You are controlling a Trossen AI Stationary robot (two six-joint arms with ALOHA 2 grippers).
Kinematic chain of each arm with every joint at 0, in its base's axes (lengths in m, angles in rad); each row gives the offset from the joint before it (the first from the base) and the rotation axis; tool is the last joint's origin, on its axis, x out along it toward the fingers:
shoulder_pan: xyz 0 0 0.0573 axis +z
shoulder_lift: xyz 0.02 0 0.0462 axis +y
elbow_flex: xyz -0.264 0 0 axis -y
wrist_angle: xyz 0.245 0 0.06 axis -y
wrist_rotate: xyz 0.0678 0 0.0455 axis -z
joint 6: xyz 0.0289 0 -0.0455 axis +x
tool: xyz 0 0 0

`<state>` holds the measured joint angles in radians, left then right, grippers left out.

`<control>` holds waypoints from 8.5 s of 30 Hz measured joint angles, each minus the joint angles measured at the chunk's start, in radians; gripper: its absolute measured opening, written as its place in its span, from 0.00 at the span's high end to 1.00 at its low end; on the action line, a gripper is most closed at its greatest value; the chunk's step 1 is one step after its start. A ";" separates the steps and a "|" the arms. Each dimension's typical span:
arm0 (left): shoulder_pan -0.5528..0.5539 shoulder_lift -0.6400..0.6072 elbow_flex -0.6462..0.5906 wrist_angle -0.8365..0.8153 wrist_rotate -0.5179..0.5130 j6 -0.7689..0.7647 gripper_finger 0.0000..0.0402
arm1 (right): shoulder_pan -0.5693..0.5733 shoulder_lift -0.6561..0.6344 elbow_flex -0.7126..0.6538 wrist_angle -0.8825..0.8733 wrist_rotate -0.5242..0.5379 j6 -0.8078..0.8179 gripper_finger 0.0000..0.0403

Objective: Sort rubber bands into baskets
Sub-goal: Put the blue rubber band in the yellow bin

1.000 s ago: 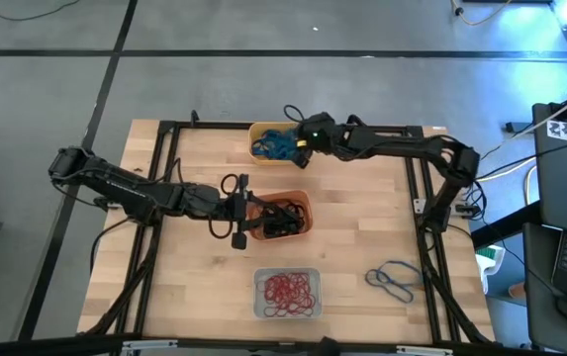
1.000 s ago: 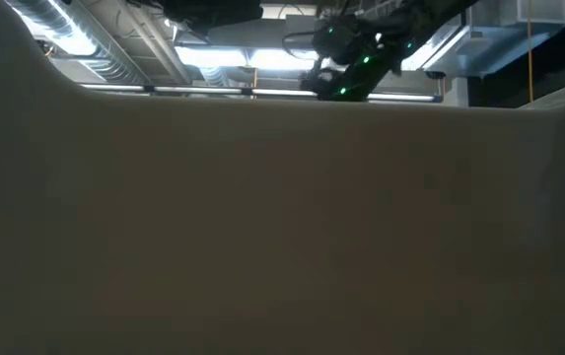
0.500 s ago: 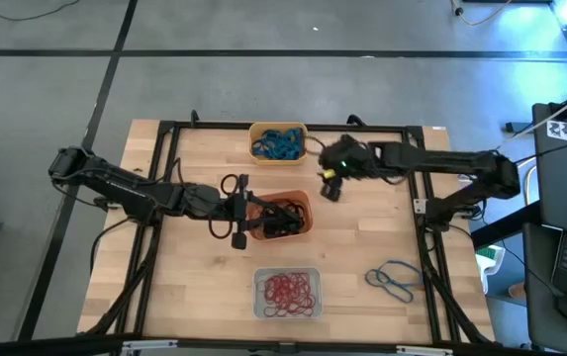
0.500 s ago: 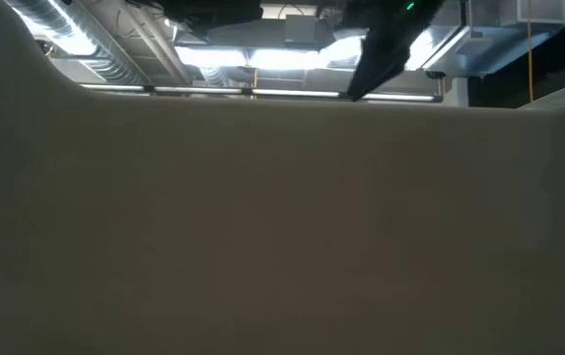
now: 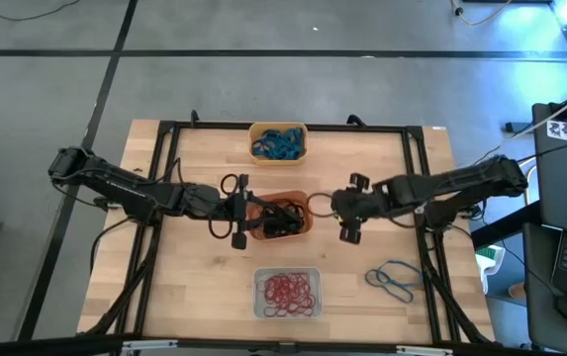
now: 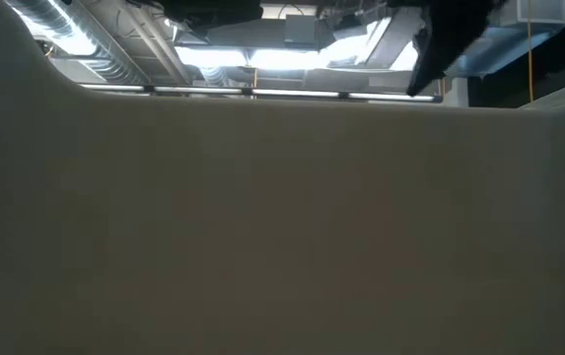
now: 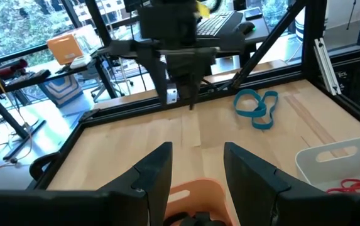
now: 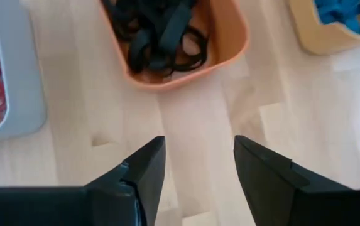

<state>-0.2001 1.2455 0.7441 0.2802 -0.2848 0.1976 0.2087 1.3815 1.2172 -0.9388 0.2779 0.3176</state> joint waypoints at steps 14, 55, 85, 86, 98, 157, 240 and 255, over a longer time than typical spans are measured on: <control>0.000 0.000 0.000 0.001 0.000 0.009 0.65 | 0.081 0.000 -0.188 -0.023 -0.044 0.142 0.53; 0.000 0.000 0.000 0.000 0.000 0.000 0.65 | 0.584 0.053 -0.316 -0.124 -0.208 0.573 0.53; 0.000 0.000 0.000 0.000 0.000 0.007 0.65 | 0.583 0.048 -0.378 0.047 -0.095 0.541 0.99; 0.000 0.000 0.000 0.000 0.000 0.007 0.65 | 0.583 0.043 -0.357 0.027 -0.069 0.535 0.99; 0.000 0.000 0.000 0.001 0.000 0.008 0.65 | 0.553 -0.016 -0.132 -0.174 0.407 0.512 0.98; 0.000 0.000 0.000 -0.004 0.000 0.019 0.65 | -0.610 0.372 -0.102 1.173 0.122 -0.453 0.99; 0.000 0.000 0.000 0.001 0.000 0.014 0.65 | 0.551 0.026 -0.541 0.322 -0.181 0.659 0.52; 0.000 0.000 0.000 0.010 0.000 0.012 0.65 | 0.545 0.067 -0.540 0.416 -0.155 0.618 0.96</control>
<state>-0.2001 1.2456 0.7437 0.2898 -0.2844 0.2091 0.7534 1.4487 0.6768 -0.5231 0.1226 0.9355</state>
